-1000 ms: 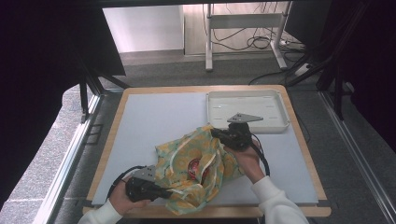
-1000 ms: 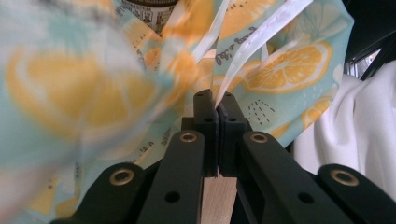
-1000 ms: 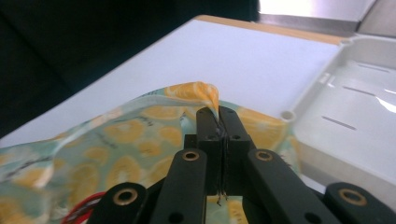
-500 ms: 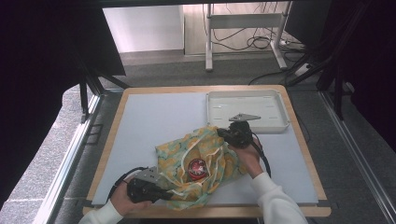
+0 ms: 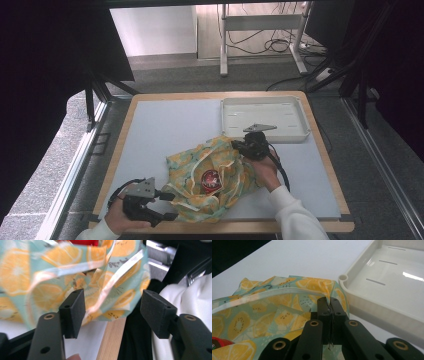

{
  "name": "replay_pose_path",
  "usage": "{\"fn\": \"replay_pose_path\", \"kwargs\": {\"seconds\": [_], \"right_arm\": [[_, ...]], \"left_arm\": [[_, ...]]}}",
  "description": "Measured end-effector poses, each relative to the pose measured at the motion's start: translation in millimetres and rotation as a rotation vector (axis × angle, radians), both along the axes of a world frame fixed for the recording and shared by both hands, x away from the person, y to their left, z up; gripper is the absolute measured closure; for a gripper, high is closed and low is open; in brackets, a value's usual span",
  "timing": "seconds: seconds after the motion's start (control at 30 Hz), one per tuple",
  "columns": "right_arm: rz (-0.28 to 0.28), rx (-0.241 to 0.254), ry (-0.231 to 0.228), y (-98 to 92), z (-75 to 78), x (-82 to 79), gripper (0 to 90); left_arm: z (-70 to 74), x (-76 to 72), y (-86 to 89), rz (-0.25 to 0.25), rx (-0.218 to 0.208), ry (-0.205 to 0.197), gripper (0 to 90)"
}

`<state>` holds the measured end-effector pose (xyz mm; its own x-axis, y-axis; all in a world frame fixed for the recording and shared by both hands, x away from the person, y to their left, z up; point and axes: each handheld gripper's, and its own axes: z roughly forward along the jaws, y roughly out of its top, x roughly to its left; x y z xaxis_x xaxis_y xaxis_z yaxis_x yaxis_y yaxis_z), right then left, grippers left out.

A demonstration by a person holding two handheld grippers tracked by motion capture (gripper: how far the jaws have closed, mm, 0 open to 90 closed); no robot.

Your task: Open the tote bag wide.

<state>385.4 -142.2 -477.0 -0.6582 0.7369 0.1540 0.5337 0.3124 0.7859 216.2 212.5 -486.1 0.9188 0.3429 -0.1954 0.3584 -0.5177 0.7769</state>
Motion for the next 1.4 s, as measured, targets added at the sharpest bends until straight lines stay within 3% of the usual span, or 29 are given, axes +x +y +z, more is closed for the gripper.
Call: {"fn": "replay_pose_path", "kwargs": {"seconds": [0.2,0.33,0.57,0.7,0.87,0.97,1.1,1.23,1.4], "right_arm": [[0.004,0.004,-0.004,0.6,1.2,-1.3,87.8],[0.01,0.005,-0.005,1.8,1.8,-2.5,87.8],[0.012,0.006,-0.009,0.5,2.8,-4.6,87.7],[0.01,0.006,-0.009,-0.6,2.7,-4.8,87.7],[0.011,0.006,-0.012,-0.8,3.4,-5.5,87.6],[0.011,0.009,-0.015,-1.4,4.7,-6.6,87.6],[0.01,0.01,-0.017,-2.0,5.1,-6.9,87.6],[0.014,0.013,-0.02,-2.0,6.1,-7.8,87.4],[0.018,0.013,-0.023,-1.8,7.7,-8.9,87.4]], "left_arm": [[16.7,6.9,8.8,0.114,-0.05,-0.052,36.6],[25.4,22.3,1.0,0.196,-0.047,-0.06,38.7],[21.4,60.8,-23.1,0.258,0.039,0.01,32.5],[19.5,73.6,-43.8,0.295,0.101,0.031,22.8],[11.2,85.7,-64.3,0.311,0.177,0.068,21.2],[3.7,85.5,-69.6,0.301,0.243,0.05,31.4],[-5.0,87.3,-69.5,0.281,0.278,0.047,65.1],[-7.9,88.8,-62.7,0.267,0.254,0.064,81.5],[-0.1,88.7,-52.7,0.284,0.195,0.061,87.7]]}}
